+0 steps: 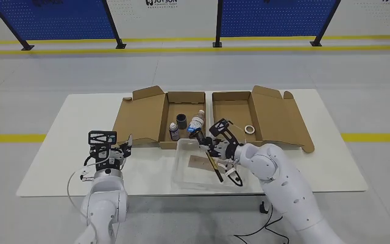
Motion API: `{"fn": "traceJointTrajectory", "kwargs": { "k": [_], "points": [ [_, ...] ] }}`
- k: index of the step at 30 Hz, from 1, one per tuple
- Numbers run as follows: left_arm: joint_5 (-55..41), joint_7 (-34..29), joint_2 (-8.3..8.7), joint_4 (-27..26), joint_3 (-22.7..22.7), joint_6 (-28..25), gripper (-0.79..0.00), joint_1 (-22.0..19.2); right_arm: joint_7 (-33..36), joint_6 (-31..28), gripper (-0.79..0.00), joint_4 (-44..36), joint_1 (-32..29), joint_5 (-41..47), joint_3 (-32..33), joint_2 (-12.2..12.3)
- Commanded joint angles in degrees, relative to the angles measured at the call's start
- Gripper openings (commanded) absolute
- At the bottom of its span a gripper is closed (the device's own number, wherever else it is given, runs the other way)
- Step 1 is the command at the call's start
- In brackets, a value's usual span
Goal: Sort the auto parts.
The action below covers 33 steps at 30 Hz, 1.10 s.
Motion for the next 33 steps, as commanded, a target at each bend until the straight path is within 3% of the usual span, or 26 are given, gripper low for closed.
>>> {"fn": "traceJointTrajectory", "kwargs": {
  "k": [1,7,14,21,33],
  "points": [
    [0.0,0.0,0.0,0.0,0.0,0.0,0.0,0.0,-0.03,0.18,-0.785,-0.03,0.74,-0.49,0.5,0.11],
    [0.0,0.0,0.0,0.0,0.0,0.0,0.0,0.0,0.02,1.4,-0.785,1.7,3.77,-2.03,2.84,0.54],
    [0.0,0.0,0.0,0.0,0.0,0.0,0.0,0.0,-0.08,6.7,-0.785,4.83,7.65,-4.54,5.91,0.97],
    [0.0,0.0,0.0,0.0,0.0,0.0,0.0,0.0,-2.76,12.53,-0.785,10.68,11.35,-9.45,7.3,1.13],
    [0.0,0.0,0.0,0.0,0.0,0.0,0.0,0.0,-8.12,20.69,-0.785,22.93,17.26,-10.07,6.56,0.0]
  ]
}}
